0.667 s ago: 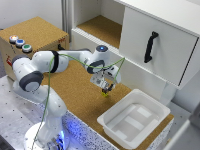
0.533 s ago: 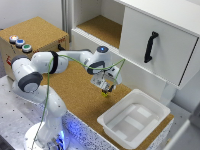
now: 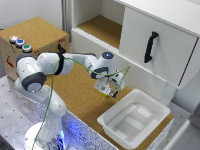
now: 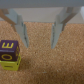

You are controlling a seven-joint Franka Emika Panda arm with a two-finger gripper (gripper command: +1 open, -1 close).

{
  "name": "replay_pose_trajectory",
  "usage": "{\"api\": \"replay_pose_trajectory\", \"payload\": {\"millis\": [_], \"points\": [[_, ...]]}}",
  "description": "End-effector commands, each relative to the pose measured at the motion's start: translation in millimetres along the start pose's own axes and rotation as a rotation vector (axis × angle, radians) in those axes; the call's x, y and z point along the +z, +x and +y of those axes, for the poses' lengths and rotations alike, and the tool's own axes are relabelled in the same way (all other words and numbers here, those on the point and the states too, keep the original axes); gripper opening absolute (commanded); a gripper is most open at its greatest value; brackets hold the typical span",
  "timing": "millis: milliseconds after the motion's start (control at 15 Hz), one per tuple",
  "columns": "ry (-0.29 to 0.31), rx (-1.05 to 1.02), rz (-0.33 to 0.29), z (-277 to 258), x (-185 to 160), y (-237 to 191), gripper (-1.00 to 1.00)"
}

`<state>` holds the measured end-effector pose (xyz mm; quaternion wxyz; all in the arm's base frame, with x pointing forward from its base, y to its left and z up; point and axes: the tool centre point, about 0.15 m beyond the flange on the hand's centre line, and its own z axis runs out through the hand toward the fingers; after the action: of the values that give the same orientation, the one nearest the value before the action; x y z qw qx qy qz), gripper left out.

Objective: Unstack the purple block

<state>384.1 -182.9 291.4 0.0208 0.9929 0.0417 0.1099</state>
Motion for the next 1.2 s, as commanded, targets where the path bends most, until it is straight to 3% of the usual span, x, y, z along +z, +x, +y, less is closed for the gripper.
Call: {"api": "replay_pose_trajectory", "payload": {"millis": [0, 600, 933, 1133], "points": [[0.080, 0.013, -0.075, 15, 43, 23, -1.00], [0.080, 0.059, -0.083, 0, 65, 31, -1.00], [0.115, 0.025, -0.087, -38, 69, 43, -1.00], [0.138, -0.045, -0.097, -81, 48, 40, -1.00]]}}
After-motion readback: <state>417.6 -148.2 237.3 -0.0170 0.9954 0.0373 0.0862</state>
